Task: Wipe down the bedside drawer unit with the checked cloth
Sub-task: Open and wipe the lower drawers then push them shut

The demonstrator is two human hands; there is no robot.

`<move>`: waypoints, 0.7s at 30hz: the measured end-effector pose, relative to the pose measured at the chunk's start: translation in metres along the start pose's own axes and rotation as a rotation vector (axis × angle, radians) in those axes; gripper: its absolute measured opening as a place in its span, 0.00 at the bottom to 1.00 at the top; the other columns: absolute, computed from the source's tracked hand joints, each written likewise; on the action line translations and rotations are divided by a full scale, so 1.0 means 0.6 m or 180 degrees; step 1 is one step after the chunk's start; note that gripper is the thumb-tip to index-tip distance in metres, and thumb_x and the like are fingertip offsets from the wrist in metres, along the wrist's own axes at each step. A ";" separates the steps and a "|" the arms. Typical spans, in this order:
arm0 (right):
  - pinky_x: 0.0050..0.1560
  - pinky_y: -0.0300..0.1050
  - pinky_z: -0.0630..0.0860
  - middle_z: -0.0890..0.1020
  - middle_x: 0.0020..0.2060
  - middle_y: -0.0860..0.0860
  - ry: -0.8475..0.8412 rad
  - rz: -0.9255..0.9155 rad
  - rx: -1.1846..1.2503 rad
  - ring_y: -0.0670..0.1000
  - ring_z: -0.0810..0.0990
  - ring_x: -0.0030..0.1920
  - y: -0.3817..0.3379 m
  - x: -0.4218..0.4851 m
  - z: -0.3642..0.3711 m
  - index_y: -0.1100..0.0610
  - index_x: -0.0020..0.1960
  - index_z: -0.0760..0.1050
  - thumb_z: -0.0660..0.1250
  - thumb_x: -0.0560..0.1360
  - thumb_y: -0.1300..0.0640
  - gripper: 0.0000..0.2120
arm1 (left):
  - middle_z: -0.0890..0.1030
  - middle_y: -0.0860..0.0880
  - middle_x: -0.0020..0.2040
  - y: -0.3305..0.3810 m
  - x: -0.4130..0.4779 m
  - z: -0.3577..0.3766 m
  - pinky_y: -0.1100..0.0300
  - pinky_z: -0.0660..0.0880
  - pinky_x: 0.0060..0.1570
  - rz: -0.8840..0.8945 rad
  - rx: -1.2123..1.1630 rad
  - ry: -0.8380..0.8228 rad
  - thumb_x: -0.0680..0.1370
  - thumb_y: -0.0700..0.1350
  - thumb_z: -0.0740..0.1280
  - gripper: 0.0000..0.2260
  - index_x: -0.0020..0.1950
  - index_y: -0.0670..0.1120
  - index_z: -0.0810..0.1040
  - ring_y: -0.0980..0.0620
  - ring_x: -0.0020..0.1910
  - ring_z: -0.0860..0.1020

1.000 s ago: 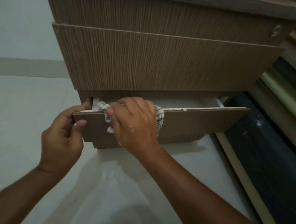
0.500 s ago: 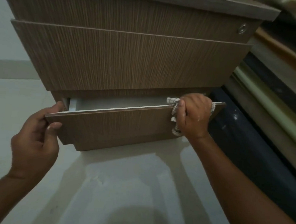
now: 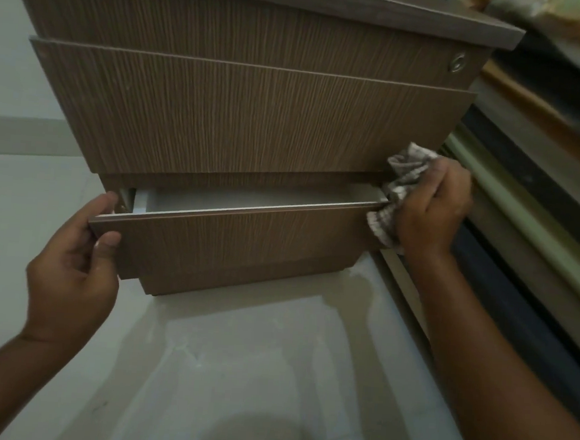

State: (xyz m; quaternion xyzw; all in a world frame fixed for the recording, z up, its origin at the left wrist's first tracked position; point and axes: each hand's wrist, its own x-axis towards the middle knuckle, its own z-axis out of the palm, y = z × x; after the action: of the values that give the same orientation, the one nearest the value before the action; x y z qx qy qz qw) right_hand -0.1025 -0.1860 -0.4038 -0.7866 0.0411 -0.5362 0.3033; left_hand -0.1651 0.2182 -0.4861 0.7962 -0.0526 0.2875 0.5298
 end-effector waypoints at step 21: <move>0.52 0.51 0.70 0.84 0.52 0.49 -0.1497 -0.1823 0.0349 0.53 0.81 0.50 -0.279 -0.215 0.146 0.52 0.59 0.83 0.61 0.83 0.51 0.13 | 0.71 0.69 0.68 0.026 0.004 -0.004 0.76 0.68 0.62 0.0232 0.0301 0.0159 0.81 0.39 0.62 0.24 0.77 0.39 0.66 0.75 0.65 0.71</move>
State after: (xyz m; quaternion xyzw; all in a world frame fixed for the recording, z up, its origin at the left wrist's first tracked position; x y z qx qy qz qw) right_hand -0.1246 0.0382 -0.4431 -0.8505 -0.2802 -0.4054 0.1838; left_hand -0.1700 0.2141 -0.4713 0.8104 -0.0546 0.3286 0.4820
